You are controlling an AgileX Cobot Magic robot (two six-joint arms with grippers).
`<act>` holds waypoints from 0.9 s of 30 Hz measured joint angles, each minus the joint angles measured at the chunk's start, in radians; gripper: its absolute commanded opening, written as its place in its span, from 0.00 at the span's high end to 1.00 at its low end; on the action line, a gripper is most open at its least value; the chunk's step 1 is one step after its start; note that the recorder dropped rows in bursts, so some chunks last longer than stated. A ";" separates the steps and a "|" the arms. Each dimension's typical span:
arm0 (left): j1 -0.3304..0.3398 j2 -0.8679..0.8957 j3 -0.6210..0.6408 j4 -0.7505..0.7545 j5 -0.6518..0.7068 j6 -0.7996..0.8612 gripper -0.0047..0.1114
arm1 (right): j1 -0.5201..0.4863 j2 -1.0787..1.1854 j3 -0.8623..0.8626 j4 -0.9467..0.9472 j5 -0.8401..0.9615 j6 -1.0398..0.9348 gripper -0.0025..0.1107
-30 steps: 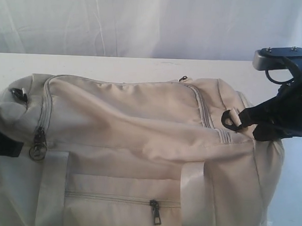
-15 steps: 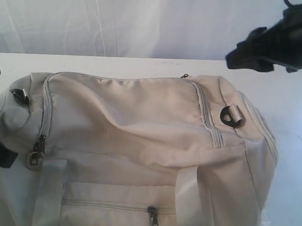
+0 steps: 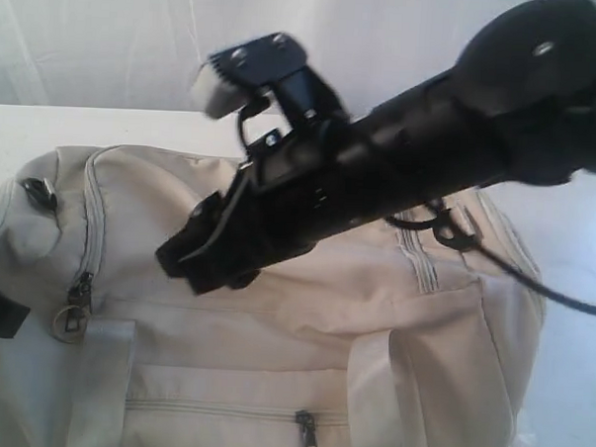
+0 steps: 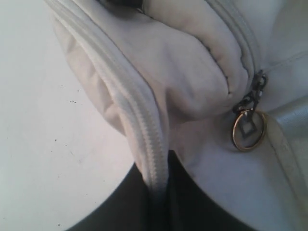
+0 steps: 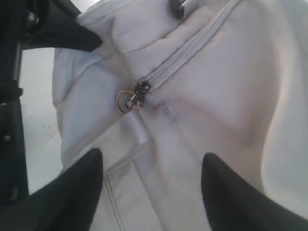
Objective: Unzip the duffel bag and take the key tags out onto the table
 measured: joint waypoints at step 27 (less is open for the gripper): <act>0.000 -0.064 0.000 -0.024 0.010 -0.010 0.96 | 0.264 0.319 -0.108 0.089 -0.419 0.000 0.29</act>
